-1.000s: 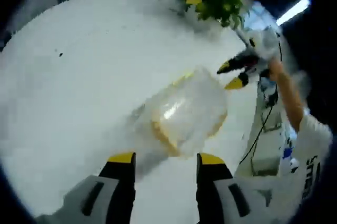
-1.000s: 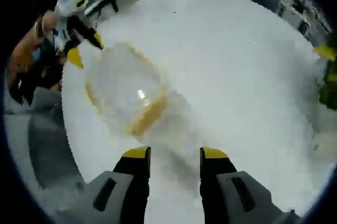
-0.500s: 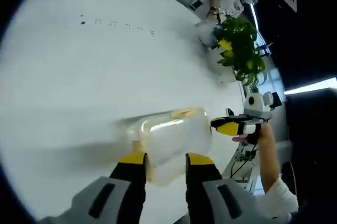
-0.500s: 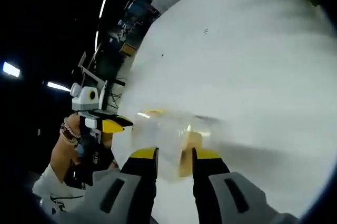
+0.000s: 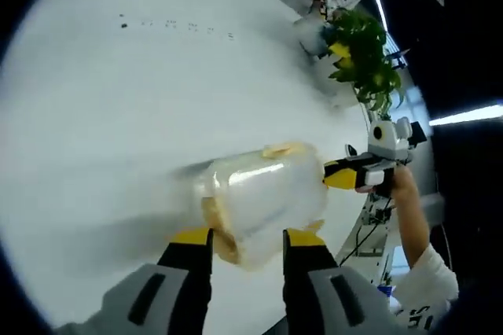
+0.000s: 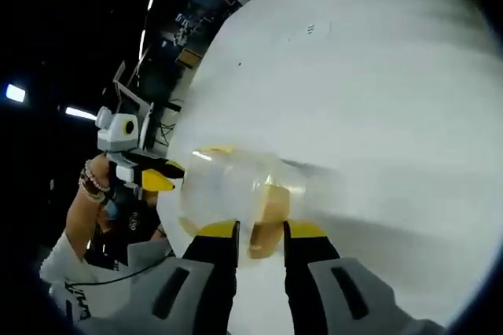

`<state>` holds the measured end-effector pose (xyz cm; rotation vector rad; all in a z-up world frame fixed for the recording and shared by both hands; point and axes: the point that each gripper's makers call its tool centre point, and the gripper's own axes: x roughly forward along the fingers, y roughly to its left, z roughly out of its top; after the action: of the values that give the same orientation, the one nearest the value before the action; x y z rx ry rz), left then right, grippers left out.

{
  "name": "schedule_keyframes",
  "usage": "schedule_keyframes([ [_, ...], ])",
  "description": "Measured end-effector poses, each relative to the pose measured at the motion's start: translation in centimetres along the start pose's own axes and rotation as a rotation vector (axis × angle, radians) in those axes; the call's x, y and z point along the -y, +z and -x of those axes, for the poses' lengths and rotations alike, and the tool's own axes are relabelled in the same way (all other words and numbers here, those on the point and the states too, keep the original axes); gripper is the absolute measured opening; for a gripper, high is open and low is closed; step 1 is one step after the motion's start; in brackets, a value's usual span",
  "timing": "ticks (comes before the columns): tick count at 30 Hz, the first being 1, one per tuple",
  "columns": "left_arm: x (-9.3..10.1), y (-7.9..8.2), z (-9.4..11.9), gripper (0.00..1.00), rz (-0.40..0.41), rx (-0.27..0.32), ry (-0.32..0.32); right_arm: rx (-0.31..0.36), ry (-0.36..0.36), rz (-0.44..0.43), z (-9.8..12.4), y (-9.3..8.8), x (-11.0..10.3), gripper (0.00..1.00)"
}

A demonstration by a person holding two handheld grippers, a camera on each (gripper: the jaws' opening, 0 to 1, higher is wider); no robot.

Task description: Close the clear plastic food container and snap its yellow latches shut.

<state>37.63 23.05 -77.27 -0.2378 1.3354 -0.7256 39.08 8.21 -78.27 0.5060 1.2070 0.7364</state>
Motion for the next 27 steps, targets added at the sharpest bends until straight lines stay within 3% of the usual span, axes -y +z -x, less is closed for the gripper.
schedule_keyframes([
  [5, -0.5, 0.0, 0.2, 0.19, 0.032, 0.033, 0.042, 0.002, -0.005, 0.024, -0.1, -0.5, -0.3, 0.19],
  [7, -1.4, -0.1, 0.2, 0.12, 0.022, 0.031, 0.087, 0.009, -0.017, 0.041, -0.1, -0.5, -0.5, 0.19],
  [23, -2.6, 1.3, 0.0, 0.08, 0.056, 0.02, 0.061, -0.023, -0.005, 0.044, -0.4, -0.4, -0.7, 0.15],
  [27, -2.6, 1.7, 0.1, 0.06, 0.112, 0.03, 0.038, -0.027, 0.018, 0.022, -0.6, -0.3, -0.7, 0.14],
])
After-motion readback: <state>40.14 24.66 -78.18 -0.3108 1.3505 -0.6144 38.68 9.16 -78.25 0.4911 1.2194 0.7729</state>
